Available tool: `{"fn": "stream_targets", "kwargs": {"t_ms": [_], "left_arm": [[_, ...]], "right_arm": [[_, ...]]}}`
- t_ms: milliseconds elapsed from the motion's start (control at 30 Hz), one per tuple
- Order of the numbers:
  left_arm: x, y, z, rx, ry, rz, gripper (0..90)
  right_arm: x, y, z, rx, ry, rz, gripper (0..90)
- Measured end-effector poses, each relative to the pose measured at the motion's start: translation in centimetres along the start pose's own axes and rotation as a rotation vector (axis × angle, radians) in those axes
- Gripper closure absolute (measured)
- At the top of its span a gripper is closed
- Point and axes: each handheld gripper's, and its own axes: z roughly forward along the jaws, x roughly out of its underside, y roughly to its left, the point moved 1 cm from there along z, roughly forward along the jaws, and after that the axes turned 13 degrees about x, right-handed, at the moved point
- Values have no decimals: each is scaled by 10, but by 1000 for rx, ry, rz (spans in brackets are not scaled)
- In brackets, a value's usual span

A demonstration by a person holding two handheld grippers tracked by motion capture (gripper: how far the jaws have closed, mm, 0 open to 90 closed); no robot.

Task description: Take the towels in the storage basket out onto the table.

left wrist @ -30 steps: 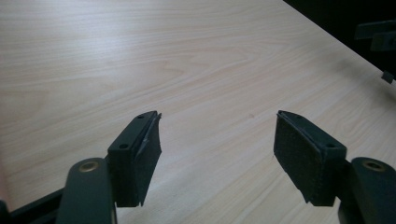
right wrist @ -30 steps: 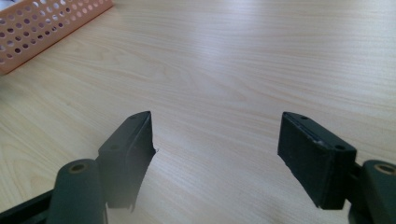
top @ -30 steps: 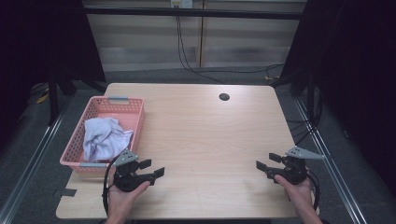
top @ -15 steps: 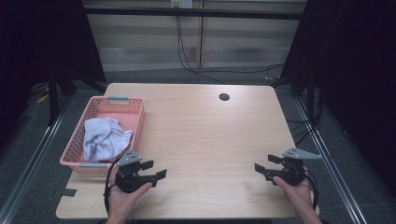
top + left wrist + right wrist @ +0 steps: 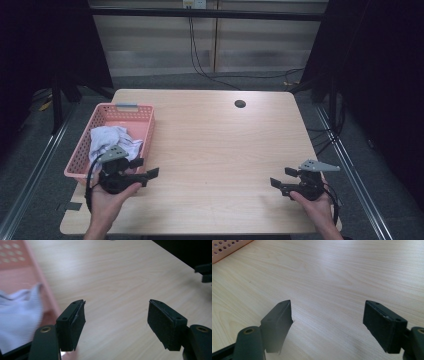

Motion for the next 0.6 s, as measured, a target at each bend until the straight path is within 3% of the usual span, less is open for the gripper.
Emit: {"fn": "stream_targets", "kwargs": {"t_ms": [67, 167, 267, 433, 600], "left_arm": [[-6, 7, -7, -11, -7, -4, 297], [-14, 22, -18, -56, 22, -6, 274], [-19, 37, -26, -76, 34, -30, 249], [-25, 65, -38, -147, 74, -69, 227], [-24, 91, -45, -182, 99, -125, 216]], "right_arm": [[0, 0, 0, -6, -3, 4, 229], [0, -1, 1, -1, 0, 0, 224], [1, -1, 0, -5, 5, -3, 219], [1, -1, -2, -4, 0, 4, 219], [1, -1, -1, -4, 5, 0, 218]]}}
